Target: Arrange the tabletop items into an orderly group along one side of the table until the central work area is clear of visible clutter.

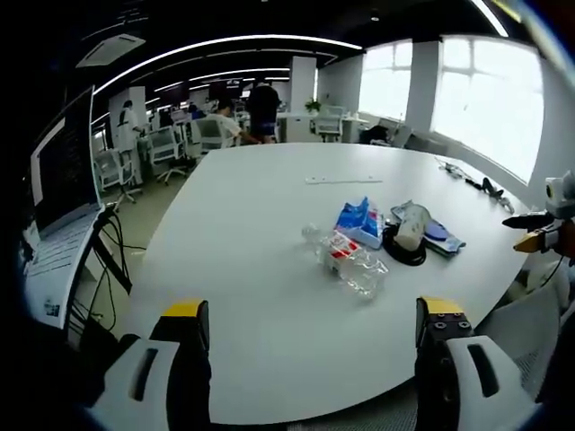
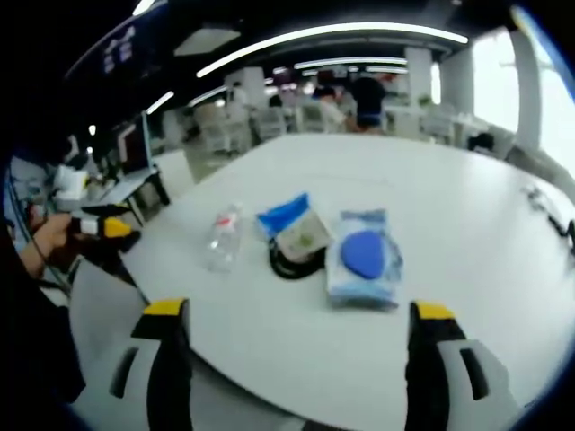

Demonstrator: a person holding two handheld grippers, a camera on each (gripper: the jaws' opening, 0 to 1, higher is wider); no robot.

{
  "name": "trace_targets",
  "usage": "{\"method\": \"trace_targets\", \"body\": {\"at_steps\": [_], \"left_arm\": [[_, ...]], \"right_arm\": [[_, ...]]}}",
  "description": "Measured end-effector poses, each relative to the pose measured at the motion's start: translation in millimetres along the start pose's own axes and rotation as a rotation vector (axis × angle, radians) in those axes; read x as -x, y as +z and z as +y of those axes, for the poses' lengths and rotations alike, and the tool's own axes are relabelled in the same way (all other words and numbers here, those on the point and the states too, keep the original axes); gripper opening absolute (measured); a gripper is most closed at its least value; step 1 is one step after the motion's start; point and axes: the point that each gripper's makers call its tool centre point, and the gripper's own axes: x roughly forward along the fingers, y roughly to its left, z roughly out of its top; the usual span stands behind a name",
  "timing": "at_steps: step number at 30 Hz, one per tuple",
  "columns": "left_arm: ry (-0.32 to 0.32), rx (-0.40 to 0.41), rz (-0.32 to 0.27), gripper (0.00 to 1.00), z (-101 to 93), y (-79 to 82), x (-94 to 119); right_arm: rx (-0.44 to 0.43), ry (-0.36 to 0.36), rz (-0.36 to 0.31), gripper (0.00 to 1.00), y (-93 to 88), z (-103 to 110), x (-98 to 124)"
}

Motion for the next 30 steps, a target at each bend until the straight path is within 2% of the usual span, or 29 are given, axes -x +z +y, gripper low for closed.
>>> {"method": "trace_targets", "body": {"at_steps": [16, 30], "left_arm": [[-0.003, -0.003, 0.014, 0.94, -0.8, -1.6, -1.4], [-0.010, 0.003, -0.017, 0.92, 1.1, 3.5, -4.2]], "right_arm": [[-0.007, 0.008, -0.004, 0.98, 0.8, 2.5, -2.5], [0.002, 0.013, 0.009, 0.99, 2.1, 5.1, -7.8]]}}
